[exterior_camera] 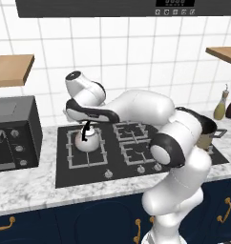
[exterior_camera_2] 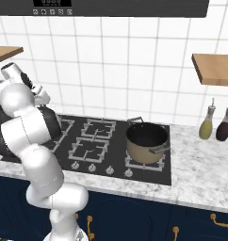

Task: Pick the kettle from the counter and place it on a stove burner. Then turn the burner on.

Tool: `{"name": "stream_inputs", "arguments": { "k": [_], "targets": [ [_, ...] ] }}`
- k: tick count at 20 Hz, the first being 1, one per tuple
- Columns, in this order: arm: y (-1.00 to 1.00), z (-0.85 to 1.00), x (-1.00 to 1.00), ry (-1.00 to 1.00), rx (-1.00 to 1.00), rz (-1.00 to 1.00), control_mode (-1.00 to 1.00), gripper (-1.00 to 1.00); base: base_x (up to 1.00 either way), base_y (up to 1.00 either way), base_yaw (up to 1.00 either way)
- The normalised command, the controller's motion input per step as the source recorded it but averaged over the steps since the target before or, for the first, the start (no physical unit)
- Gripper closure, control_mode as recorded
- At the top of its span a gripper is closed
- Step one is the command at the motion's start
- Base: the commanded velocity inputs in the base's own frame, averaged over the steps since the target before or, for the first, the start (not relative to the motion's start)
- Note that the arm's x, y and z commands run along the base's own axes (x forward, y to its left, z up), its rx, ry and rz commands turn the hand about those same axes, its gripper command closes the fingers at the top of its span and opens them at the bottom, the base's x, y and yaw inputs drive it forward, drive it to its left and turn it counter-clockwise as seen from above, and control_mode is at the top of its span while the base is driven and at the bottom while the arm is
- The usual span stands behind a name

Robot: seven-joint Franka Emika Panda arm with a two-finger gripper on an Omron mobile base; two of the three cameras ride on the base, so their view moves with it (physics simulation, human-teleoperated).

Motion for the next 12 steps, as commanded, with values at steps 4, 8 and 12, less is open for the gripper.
{"name": "stream_inputs", "arguments": {
  "k": [4,8,12],
  "targets": [
    [-0.98,-0.38,-1.00,0.02,0.08,-0.06,-1.00,-1.00,0.00,0.00,0.00],
    [-0.97,-1.00,-1.00,0.14,0.00,0.00,-1.00,-1.00,0.00,0.00,0.00],
    [-0.57,-1.00,-1.00,0.29,0.00,0.00,-1.00,-1.00,0.00,0.00,0.00]
  ]
}}
